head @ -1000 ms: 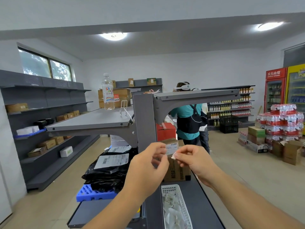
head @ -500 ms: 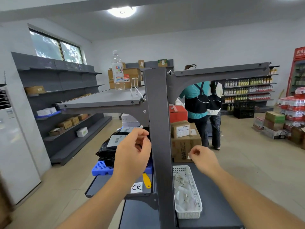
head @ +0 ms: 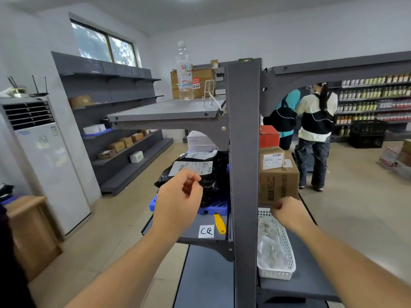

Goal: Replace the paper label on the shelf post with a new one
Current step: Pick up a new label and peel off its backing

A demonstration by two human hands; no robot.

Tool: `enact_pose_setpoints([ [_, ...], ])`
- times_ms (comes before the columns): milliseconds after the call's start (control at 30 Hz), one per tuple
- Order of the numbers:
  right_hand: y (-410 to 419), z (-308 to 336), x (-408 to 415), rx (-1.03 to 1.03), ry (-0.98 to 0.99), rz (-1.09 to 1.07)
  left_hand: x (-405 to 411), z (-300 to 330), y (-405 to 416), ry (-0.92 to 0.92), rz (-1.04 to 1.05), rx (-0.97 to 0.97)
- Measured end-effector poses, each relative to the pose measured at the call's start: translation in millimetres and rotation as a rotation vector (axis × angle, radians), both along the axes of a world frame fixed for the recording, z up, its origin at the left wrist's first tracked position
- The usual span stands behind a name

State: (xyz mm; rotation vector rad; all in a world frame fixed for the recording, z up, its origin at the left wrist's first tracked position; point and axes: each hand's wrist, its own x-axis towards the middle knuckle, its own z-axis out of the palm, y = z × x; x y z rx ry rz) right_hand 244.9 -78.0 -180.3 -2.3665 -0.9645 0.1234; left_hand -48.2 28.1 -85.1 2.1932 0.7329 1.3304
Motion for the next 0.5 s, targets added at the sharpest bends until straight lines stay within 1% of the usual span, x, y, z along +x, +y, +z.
enact_pose_setpoints([
  [100, 4, 1, -6, 0.036, 0.015, 0.016, -2, -6, 6, 0.034, 0.017, -0.033],
  [167, 5, 4, -11, 0.067, 0.029, 0.03, -2, -11, 11, 0.092, 0.029, -0.045],
  [267, 4, 11, -19, 0.128, 0.046, 0.029, -1, -24, 23, 0.236, 0.041, -0.041],
  [500, -6, 28, -31, 0.213, 0.05, 0.051, 12, -72, 44, 0.598, 0.016, 0.111],
])
